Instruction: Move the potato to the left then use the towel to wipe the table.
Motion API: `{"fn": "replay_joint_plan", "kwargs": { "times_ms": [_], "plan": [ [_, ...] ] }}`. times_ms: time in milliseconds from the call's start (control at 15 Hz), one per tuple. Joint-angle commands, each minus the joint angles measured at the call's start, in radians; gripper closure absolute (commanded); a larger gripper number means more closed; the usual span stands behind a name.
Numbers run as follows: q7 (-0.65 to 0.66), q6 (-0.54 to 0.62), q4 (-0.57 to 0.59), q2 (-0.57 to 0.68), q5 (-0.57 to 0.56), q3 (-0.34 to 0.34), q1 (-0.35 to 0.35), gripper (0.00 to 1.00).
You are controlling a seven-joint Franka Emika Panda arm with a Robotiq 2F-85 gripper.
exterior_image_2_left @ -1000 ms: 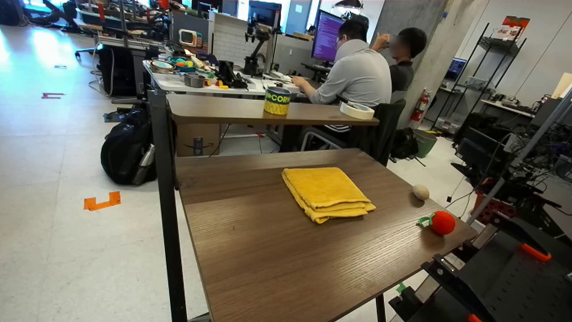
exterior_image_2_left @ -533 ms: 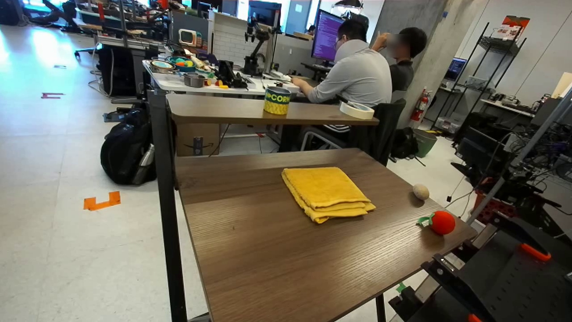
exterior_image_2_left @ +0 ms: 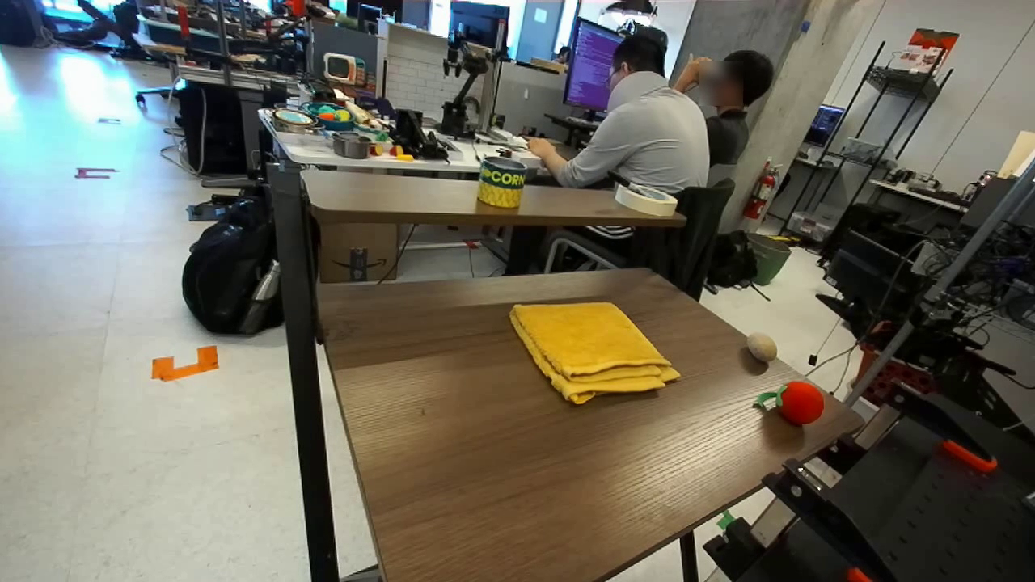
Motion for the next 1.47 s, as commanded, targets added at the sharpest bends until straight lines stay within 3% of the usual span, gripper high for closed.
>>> {"fn": "replay_joint_plan", "kwargs": {
  "times_ms": [0,333,533,600,733,1067,1400],
  "plan": [
    [0.03,0.19,0.056,0.12,0.046,-0.024,-0.04,0.0],
    [0.088,0.399,0.175,0.385,0.085,-0.066,-0.096,0.0],
    [0.098,0.427,0.28,0.545,0.147,-0.066,-0.116,0.0],
    [0.088,0.421,0.186,0.434,0.105,-0.063,-0.114,0.0],
    [0.088,0.421,0.214,0.488,0.109,-0.062,-0.115,0.0],
    [0.088,0.421,0.205,0.461,0.109,-0.061,-0.115,0.0],
    [0.158,0.4,0.357,0.628,0.155,-0.049,-0.113,0.0]
  ]
}}
